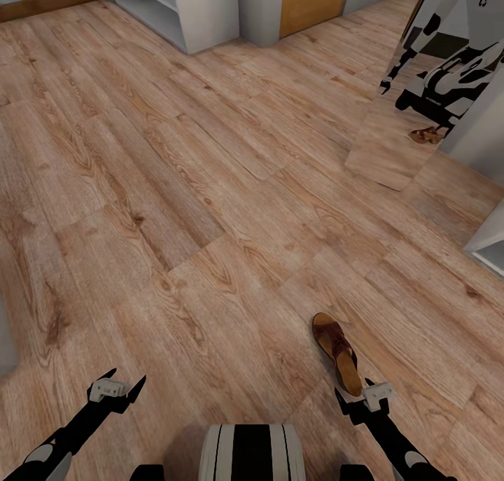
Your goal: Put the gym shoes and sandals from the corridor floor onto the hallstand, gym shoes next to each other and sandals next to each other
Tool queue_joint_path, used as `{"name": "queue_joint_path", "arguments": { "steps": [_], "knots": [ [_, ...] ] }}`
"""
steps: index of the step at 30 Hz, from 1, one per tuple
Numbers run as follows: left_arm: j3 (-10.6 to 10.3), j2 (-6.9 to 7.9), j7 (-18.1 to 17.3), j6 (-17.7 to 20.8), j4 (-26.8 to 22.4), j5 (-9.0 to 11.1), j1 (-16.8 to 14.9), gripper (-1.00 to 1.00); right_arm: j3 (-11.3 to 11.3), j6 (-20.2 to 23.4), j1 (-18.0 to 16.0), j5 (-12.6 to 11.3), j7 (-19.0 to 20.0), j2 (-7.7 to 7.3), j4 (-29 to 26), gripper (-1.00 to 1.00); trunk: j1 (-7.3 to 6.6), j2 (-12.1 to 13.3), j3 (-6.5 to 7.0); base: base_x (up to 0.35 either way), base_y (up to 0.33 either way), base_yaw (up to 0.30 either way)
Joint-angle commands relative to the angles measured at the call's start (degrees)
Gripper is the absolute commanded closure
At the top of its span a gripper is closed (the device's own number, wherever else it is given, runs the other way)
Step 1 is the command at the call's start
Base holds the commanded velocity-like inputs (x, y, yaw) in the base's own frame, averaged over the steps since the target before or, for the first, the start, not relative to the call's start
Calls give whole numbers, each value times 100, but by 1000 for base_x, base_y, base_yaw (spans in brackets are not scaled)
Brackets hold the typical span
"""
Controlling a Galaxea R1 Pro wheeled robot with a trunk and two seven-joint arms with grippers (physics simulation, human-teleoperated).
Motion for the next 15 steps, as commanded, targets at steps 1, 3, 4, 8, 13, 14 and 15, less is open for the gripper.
{"name": "queue_joint_path", "arguments": {
  "steps": [1,3,4,8,13,14,15],
  "knots": [
    [0,0,0,0,0,0,0,-100,0,-1,-1,0,0,1,0,-100,0,0,0,0,0,0],
    [0,0,0,0,0,0,0,-100,0,0,-2,1,0,-1,0,-100,0,0,0,0,0,0],
    [0,0,0,0,0,0,0,-100,2,-1,-3,3,0,-1,0,-100,0,0,0,0,0,0],
    [0,0,0,0,0,0,0,-100,4,-3,-5,1,0,-1,0,-100,0,0,0,0,0,0],
    [0,0,0,0,0,0,0,-100,6,-1,-10,1,0,-1,0,-100,0,0,0,0,0,0],
    [0,0,0,0,0,0,0,-100,6,-1,-10,1,0,-1,0,-100,0,0,0,0,0,0],
    [0,0,0,0,0,0,0,-100,7,0,-11,1,0,-2,0,-100,0,0,0,0,0,0]
  ]
}}
